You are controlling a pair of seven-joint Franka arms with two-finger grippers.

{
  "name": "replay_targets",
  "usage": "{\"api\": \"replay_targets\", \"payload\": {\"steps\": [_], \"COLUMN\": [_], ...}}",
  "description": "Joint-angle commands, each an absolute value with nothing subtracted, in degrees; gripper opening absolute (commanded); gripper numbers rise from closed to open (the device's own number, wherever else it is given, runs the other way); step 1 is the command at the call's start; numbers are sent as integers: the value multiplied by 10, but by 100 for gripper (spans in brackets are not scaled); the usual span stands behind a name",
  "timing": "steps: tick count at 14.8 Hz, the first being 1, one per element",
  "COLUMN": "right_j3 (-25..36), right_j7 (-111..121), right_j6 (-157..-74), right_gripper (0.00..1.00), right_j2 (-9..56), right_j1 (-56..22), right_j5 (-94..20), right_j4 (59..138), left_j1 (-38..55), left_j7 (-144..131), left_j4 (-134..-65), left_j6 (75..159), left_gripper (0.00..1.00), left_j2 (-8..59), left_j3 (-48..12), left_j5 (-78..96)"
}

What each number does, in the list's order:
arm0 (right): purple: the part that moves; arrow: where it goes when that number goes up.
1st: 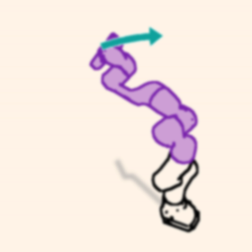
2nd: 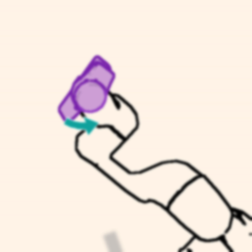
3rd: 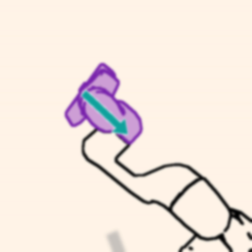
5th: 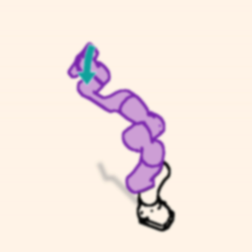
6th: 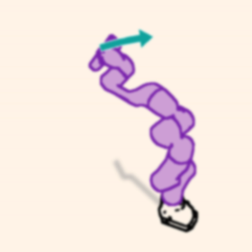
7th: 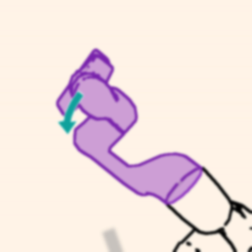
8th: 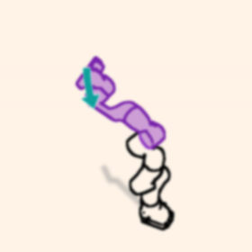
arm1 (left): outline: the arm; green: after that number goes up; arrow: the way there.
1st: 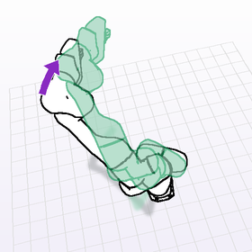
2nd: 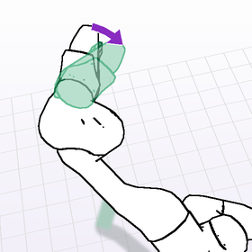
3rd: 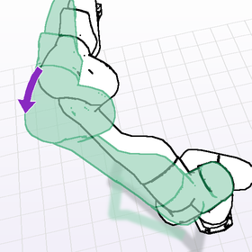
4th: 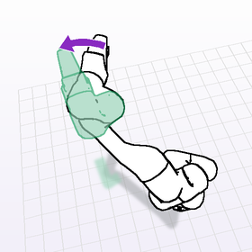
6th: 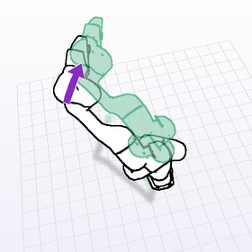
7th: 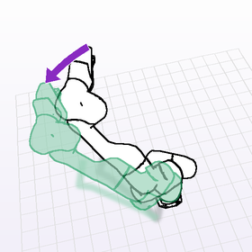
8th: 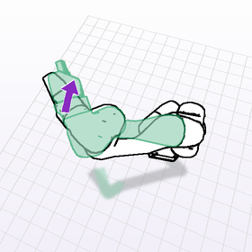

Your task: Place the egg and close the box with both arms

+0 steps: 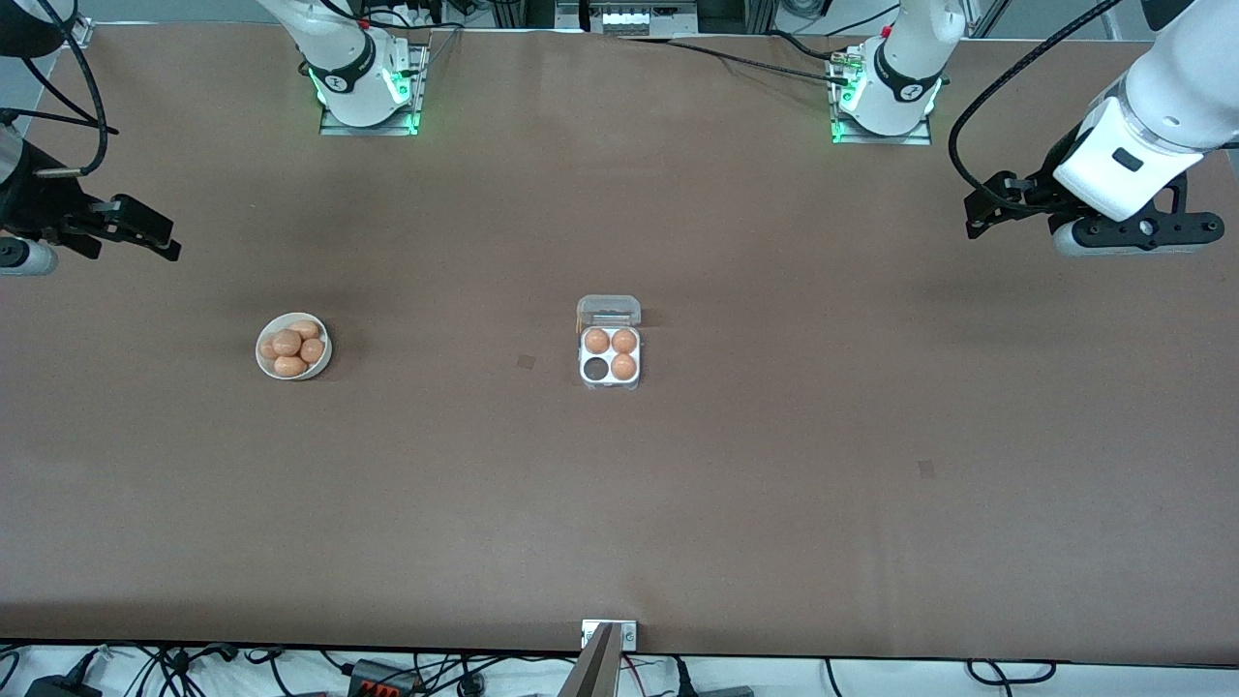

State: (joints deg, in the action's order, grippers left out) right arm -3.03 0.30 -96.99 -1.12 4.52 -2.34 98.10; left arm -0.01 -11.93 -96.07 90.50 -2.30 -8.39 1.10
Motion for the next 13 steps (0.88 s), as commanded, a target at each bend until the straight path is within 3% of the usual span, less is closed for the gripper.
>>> {"api": "replay_targets", "payload": {"steps": [1, 13], "right_j3": [-19, -19], "right_j7": [-2, -5], "right_j6": [-964, -952], "right_gripper": [100, 100], "right_j2": [-20, 36], "right_j1": [33, 33], "right_j5": [-41, -33], "right_j4": [990, 968], "left_j1": [-4, 4], "left_j7": [-108, -111], "left_j4": [-943, -931], "left_j6": [896, 896], "left_gripper": [100, 100], "left_j2": [-13, -6], "left_j3": [-86, -86], "left_j5": [4, 3]}}
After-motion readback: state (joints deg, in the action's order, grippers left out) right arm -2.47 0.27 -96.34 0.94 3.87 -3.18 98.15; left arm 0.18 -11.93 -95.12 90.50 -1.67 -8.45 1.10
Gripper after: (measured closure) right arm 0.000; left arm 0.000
